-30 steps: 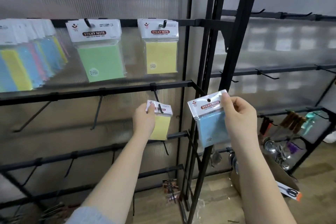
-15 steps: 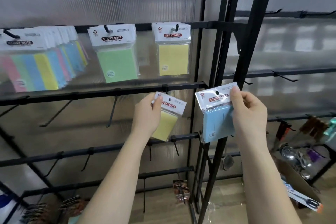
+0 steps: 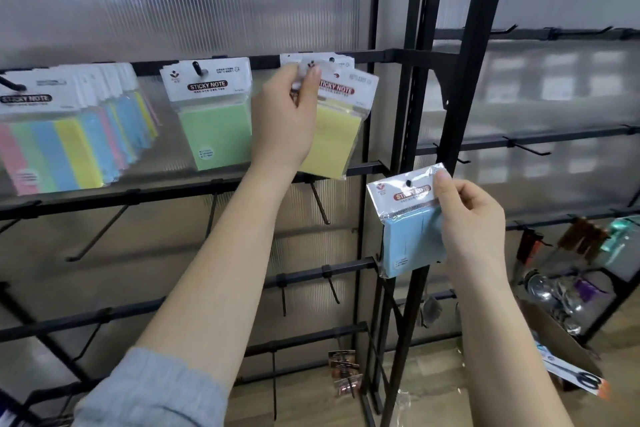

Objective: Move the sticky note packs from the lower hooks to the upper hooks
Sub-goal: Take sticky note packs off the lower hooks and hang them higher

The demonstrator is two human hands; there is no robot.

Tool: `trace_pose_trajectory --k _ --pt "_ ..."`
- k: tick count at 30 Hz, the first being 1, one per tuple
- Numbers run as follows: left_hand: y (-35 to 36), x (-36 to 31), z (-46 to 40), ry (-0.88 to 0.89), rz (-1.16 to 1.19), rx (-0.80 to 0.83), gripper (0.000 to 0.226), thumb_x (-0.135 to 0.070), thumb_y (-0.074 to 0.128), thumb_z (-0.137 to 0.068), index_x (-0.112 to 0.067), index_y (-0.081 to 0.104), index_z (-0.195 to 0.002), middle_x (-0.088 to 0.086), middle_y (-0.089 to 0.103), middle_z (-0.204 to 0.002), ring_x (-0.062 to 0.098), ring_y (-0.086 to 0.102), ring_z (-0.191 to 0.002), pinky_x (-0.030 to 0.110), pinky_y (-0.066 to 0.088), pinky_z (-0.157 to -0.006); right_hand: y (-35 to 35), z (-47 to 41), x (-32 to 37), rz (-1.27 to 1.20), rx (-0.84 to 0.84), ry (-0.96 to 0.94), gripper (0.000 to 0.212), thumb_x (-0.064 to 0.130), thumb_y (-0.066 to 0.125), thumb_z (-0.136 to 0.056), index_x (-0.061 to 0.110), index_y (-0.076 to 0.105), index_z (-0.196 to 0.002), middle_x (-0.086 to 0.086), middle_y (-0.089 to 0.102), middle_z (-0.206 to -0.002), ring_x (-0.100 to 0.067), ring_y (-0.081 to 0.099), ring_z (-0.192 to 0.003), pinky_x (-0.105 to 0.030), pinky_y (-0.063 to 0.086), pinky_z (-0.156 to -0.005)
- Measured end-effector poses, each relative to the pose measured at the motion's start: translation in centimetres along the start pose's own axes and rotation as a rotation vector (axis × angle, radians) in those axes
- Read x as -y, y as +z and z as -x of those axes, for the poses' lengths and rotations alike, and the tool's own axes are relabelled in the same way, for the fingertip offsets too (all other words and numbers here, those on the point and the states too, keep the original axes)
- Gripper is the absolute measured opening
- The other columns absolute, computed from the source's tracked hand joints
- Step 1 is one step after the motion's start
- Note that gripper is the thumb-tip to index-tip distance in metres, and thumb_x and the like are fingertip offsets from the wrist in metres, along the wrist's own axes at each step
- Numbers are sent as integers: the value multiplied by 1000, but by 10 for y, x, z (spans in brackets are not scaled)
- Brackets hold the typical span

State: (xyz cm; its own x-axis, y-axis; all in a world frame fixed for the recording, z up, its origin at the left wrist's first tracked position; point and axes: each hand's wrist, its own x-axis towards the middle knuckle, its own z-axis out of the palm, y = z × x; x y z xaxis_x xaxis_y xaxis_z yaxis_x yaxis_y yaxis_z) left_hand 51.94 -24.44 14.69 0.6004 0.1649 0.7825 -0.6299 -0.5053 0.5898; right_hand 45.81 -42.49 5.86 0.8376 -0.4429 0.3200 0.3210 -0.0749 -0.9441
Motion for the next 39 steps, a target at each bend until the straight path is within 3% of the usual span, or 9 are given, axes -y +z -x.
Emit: trace_pose_trajectory --k 3,8,13,18,22,25,27,32,39 --pt "5 -3 -11 39 -30 -64 44 -22 49 -98 -26 28 -59 -11 30 -52 -3 37 -47 14 27 -47 0 0 -1 2 0 -3 37 39 54 -94 16 56 -64 14 58 -57 4 45 -54 -20 33 -57" --pt "13 4 -21 12 -67 -86 45 -24 49 -96 -24 26 -57 -8 29 -50 0 35 -46 17 24 -45 1 -2 -2 15 4 -4 37 36 54 -94 15 55 -64 18 57 -51 8 47 -49 -5 31 -45" --pt "17 6 -20 9 -65 -112 46 -21 50 -93 -22 22 -57 -7 24 -50 3 32 -45 19 23 -45 3 -5 -1 4 -1 -13 39 34 54 -95 11 53 -63 16 55 -50 7 44 -48 -4 28 -42" --pt "15 6 -19 28 -49 -158 47 -18 51 -91 -25 22 -56 -8 23 -48 4 32 -46 18 23 -44 5 -7 1 4 14 -6 38 35 54 -95 11 54 -65 5 59 -63 9 45 -50 -3 29 -43" --pt "16 11 -22 -10 -59 -121 46 -16 51 -91 -24 25 -55 -8 26 -48 4 31 -44 18 22 -44 5 -9 2 -3 22 4 38 36 54 -94 11 55 -65 7 60 -62 7 47 -51 -6 33 -47" --pt "19 19 -24 -50 -81 -102 41 -21 52 -92 -19 31 -56 -8 29 -51 6 29 -45 21 22 -45 5 -12 0 8 24 5 39 38 54 -94 11 55 -65 5 59 -65 4 44 -54 -17 33 -55" --pt "20 23 -26 -71 -116 -95 36 -25 55 -92 -11 42 -62 -8 34 -54 6 29 -47 21 24 -46 6 -13 0 15 30 7 38 39 53 -94 15 55 -64 6 60 -66 5 46 -54 -15 33 -54" --pt "20 26 -34 -77 -211 -143 38 -31 61 -88 -18 35 -64 -9 29 -59 10 27 -57 23 19 -49 5 -15 -1 22 39 2 38 40 53 -94 16 55 -64 7 62 -65 9 47 -51 -3 30 -45" --pt "23 27 -39 -146 -263 -182 28 -37 65 -86 -14 49 -78 -6 45 -73 14 38 -67 26 28 -54 5 -17 1 41 83 9 39 40 52 -94 15 55 -65 6 62 -67 9 46 -53 -11 34 -52"
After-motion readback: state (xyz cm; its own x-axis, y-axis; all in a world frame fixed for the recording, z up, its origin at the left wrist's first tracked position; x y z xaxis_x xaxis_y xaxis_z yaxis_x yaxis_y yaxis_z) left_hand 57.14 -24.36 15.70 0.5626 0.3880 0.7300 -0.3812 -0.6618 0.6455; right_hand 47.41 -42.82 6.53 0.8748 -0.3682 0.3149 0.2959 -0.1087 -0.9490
